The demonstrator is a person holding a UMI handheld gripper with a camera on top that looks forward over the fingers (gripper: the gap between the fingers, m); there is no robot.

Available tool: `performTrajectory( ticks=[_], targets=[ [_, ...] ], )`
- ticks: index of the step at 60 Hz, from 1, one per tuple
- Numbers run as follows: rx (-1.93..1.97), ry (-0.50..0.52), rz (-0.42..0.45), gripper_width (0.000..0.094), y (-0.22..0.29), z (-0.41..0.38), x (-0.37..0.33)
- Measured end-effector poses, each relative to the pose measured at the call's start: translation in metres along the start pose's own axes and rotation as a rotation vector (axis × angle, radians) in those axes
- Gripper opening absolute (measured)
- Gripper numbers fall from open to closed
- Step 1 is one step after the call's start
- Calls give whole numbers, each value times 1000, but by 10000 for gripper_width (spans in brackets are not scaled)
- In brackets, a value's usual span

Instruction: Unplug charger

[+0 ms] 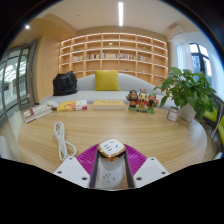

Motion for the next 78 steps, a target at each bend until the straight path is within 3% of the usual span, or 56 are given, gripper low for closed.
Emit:
performTrajectory(
  ticks=[10, 28, 29, 33, 36, 42, 48, 64, 73, 78],
  targets=[
    [-8, 3, 2, 290, 3, -3, 0],
    [25, 35, 20, 261, 8, -1, -4],
    [27, 41, 51, 259, 19, -2, -9],
    [-124, 6, 400, 253, 110, -7, -47],
    [-106, 38, 491, 250, 173, -20, -64],
    [30, 136, 459, 250, 237, -20, -71],
    [-3, 81, 441, 250, 245, 8, -62],
    [-3, -21, -14, 308, 59, 78, 2],
    [47, -42, -143, 402, 8, 94, 11],
    [68, -54, -145, 450, 6, 101, 15]
  ],
)
Point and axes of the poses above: the point between the fingertips, and its own axes, seen from behind it with the camera up: z to the right, y up, x forward, the way the camera looks, the point moved 6 cm from there along -x, backward, against the way the camera looks, and after that the axes turned 10 degrees about x, right-handed, at the moved point
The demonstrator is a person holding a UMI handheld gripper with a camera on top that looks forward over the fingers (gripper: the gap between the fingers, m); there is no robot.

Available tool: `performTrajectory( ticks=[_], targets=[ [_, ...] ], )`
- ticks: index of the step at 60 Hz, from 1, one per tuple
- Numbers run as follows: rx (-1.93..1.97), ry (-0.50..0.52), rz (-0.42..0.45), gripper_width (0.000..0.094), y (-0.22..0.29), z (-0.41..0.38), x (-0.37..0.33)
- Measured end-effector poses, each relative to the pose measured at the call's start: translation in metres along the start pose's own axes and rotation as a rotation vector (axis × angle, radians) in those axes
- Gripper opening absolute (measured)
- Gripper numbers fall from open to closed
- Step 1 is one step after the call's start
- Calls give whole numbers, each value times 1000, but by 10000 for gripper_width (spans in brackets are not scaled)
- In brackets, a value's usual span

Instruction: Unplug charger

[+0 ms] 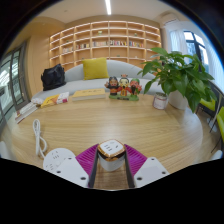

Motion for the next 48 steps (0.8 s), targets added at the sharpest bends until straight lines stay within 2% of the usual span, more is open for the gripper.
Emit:
performTrajectory(
  ticks=[11, 14, 33, 48],
  targets=[
    [-2, -69, 2, 807, 11, 13, -12],
    [-7, -85, 16, 865, 14, 16, -20],
    [-78, -161, 70, 854, 25, 27, -119],
    [-68, -154, 70, 856, 9, 13, -205]
  ],
)
Point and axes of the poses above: the point between the fingertips, and its own axes, seen from behind it with the camera up: z to the right, y up, x forward, the way the camera looks, the point moved 6 cm from there along -x, backward, against the way the camera looks, and after that the axes turned 10 degrees about x, right-handed, at the moved point
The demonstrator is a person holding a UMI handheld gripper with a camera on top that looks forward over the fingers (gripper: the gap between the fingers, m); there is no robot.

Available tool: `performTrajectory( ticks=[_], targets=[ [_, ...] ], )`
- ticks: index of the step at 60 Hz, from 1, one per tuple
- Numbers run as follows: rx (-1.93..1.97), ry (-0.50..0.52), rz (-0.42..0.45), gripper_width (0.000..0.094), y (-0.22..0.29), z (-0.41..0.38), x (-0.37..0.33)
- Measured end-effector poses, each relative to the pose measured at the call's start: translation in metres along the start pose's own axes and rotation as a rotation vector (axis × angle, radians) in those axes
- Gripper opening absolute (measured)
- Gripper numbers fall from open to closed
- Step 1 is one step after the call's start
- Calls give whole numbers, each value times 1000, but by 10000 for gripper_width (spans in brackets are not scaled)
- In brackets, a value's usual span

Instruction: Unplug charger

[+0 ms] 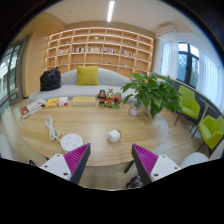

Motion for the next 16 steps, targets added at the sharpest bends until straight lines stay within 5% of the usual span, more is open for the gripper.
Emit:
performTrajectory(
  ticks=[16],
  targets=[
    [-3, 6, 3, 856, -9, 1, -28]
  ],
)
Point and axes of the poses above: the point between the fingertips, and its own axes, seen from behind it with the camera up: z to the right, y up, x forward, the way the camera looks, the point moved 6 cm from there along -x, backward, against the way the camera looks, and after that the axes turned 10 degrees about x, right-handed, at the moved point
